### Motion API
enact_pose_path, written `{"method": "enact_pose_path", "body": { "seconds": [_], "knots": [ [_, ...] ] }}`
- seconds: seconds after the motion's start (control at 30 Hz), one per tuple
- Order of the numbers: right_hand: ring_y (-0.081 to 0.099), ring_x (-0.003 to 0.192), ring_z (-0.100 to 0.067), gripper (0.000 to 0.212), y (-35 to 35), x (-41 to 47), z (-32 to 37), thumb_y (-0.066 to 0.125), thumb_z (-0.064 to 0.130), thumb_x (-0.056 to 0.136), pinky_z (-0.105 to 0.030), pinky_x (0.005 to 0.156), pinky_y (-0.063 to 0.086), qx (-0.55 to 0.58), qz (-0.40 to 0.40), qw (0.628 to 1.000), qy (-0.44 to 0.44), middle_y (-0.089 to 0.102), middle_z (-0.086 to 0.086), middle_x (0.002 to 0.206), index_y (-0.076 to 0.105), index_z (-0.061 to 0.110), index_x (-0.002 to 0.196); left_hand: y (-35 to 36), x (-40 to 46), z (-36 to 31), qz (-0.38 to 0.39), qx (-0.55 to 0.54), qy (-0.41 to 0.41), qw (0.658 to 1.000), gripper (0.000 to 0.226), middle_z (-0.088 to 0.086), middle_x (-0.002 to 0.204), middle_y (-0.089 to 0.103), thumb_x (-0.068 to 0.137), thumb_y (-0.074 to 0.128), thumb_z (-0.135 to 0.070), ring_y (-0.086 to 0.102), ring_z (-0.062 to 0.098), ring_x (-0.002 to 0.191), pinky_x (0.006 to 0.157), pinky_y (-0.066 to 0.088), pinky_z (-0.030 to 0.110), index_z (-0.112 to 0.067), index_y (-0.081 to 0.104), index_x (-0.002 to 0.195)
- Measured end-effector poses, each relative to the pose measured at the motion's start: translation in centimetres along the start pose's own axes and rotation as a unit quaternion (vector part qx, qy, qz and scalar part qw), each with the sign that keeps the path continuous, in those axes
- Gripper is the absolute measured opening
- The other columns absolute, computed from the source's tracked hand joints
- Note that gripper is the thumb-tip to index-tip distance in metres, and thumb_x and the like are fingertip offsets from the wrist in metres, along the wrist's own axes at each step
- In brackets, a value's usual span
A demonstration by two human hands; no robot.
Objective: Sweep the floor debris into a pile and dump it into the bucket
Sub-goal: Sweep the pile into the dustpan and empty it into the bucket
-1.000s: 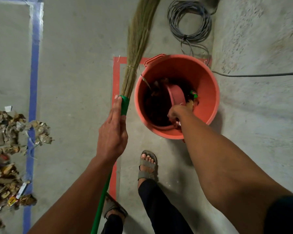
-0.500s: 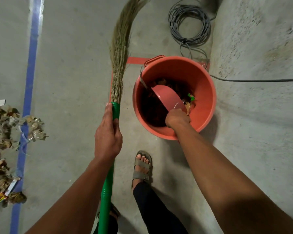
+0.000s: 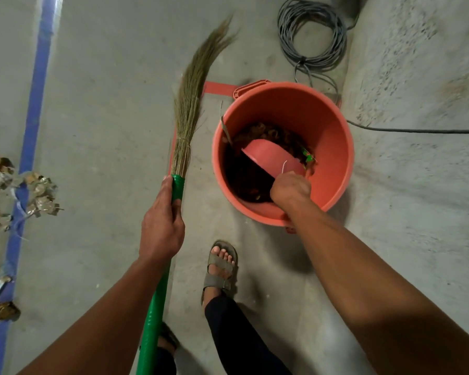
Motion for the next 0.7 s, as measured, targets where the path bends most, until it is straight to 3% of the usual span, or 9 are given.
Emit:
{"method": "enact_pose_path", "body": {
  "seconds": [0.07,0.17,0.27,0.33,0.43,0.57,0.7],
  "knots": [
    [0.068,0.115,-0.03,0.033,-1.3,-1.0,-1.2,0.055,0.008,0.097,-0.036,0.07,0.051,-0.052,-0.022,0.998,-0.001,0.069,-0.01,0.127,0.071,0.01,0.125,-0.7,-0.5,-0.2,0.001,-0.003,-0.008,1.0,0.061,-0.001,0.164,0.039,0.11,0.041,-0.026,0.048,0.026,0.141,0.117,0.041,0.049,-0.037,0.015,0.164],
    [0.07,0.109,-0.026,0.029,-2.3,-1.5,-2.3,0.056,0.01,0.097,-0.033,0.068,0.049,-0.12,-0.047,0.992,0.003,0.07,-0.005,0.12,0.072,0.014,0.122,-1.3,-0.3,-0.2,-0.003,-0.001,-0.013,1.0,0.061,-0.002,0.165,0.037,0.111,0.041,-0.026,0.046,0.026,0.144,0.119,0.039,0.05,-0.037,0.015,0.164],
    [0.071,0.098,-0.023,0.027,-1.3,-0.8,-1.2,0.056,0.011,0.096,-0.031,0.055,0.045,-0.161,-0.031,0.986,-0.01,0.07,-0.001,0.113,0.072,0.014,0.118,-1.0,0.9,0.6,-0.009,-0.004,-0.009,1.0,0.06,-0.004,0.166,0.034,0.111,0.04,-0.028,0.043,0.025,0.146,0.12,0.037,0.05,-0.037,0.015,0.164],
    [0.071,0.095,-0.023,0.028,0.1,0.3,0.5,0.053,0.005,0.097,-0.03,0.046,0.038,-0.177,-0.04,0.983,-0.031,0.068,0.0,0.113,0.07,0.013,0.119,-0.3,1.9,1.2,-0.014,-0.009,-0.011,1.0,0.059,-0.004,0.166,0.035,0.111,0.04,-0.029,0.042,0.025,0.146,0.121,0.036,0.049,-0.037,0.015,0.164],
    [0.07,0.103,-0.028,0.034,1.5,2.2,2.8,0.046,-0.003,0.1,-0.031,0.044,0.034,-0.184,-0.065,0.979,-0.058,0.064,-0.003,0.123,0.067,0.01,0.124,1.0,2.9,1.6,-0.021,-0.015,-0.01,1.0,0.059,-0.003,0.167,0.033,0.111,0.04,-0.029,0.04,0.024,0.148,0.122,0.034,0.048,-0.036,0.016,0.164],
    [0.067,0.114,-0.027,0.038,2.5,2.1,3.5,0.045,-0.002,0.102,-0.038,0.058,0.044,-0.17,-0.058,0.982,-0.067,0.062,-0.005,0.132,0.063,0.011,0.132,2.4,2.6,2.1,-0.005,-0.011,-0.017,1.0,0.059,-0.001,0.165,0.037,0.111,0.04,-0.028,0.044,0.026,0.144,0.119,0.038,0.051,-0.038,0.016,0.164],
    [0.069,0.111,-0.026,0.031,0.5,-0.9,0.4,0.055,0.007,0.099,-0.036,0.077,0.058,-0.125,-0.065,0.989,-0.054,0.068,-0.005,0.124,0.069,0.012,0.127,1.6,0.6,0.8,0.018,-0.006,-0.018,1.0,0.059,0.002,0.161,0.043,0.111,0.039,-0.028,0.051,0.025,0.135,0.113,0.043,0.049,-0.04,0.015,0.164]
  ]
}}
Point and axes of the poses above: each hand's wrist, its own x-axis towards the middle knuckle, its own y-axis out of the palm, z = x × y, the point moved 8 cm from there along x, towards the middle knuckle
